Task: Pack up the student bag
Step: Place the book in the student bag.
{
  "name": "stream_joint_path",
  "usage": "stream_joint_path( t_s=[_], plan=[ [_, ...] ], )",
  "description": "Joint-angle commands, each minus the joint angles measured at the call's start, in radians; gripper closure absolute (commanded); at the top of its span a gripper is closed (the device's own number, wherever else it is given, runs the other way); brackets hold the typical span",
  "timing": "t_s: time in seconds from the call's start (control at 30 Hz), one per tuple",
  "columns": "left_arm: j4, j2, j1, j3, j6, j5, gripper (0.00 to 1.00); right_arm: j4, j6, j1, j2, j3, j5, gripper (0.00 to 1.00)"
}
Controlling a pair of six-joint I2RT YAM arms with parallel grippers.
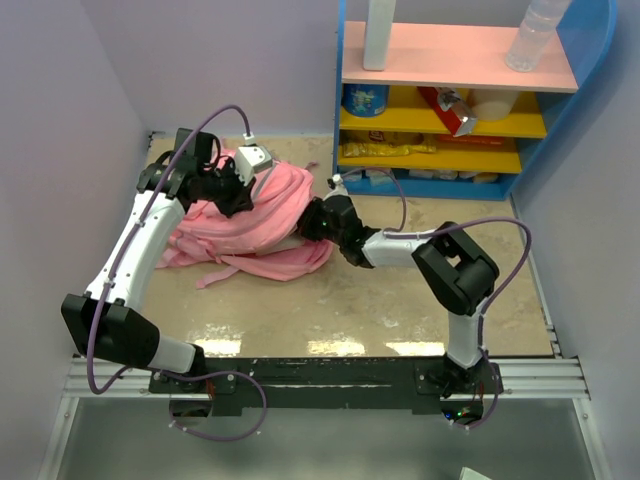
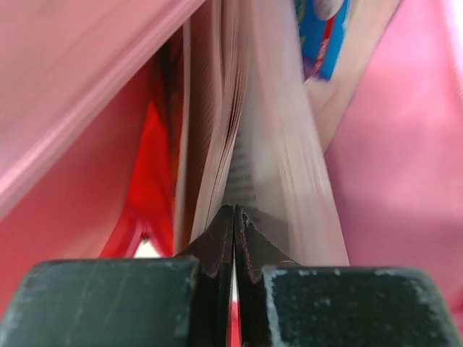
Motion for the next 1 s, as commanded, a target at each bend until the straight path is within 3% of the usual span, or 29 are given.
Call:
stream_joint_path(
  t_s=[0.0,0.13,0.27,0.37,0.4,0.53,0.67,0.97],
  plan=[
    [0.045,-0.063,-0.003,0.038,0.043,0.105,1.00,0.016,0.014,-0.008,0.058,0.073,0.085,1.00],
    [0.040,-0.049,-0.003,0.047,0.038,0.117,1.00,-0.004,-0.006,0.014,0.112,0.144,-0.018,1.00],
    [0.039,-0.051,-0.003,0.047,0.041,0.116,1.00,-0.030,-0.059,0.024,0.048,0.059,-0.069,1.00],
    [0.042,-0.056,-0.003,0.039,0.043,0.117,1.00,-0.131,-0.096,-0.001,-0.073,-0.055,-0.014,0.84],
    [0.040,-0.057,-0.005,0.039,0.041,0.117,1.00,-0.159,-0.119,-0.009,-0.112,-0.085,-0.003,0.83],
    [0.045,-0.056,-0.003,0.043,0.036,0.122,1.00,-0.255,-0.179,-0.028,-0.290,-0.214,0.091,0.82],
    [0.040,-0.049,-0.003,0.040,0.036,0.137,1.00,-0.286,-0.216,-0.025,-0.455,-0.297,0.140,0.90],
    [-0.070,0.046,-0.045,-0.100,0.170,0.216,0.98,-0.283,-0.274,-0.011,-0.586,-0.325,0.178,0.88]
  ],
)
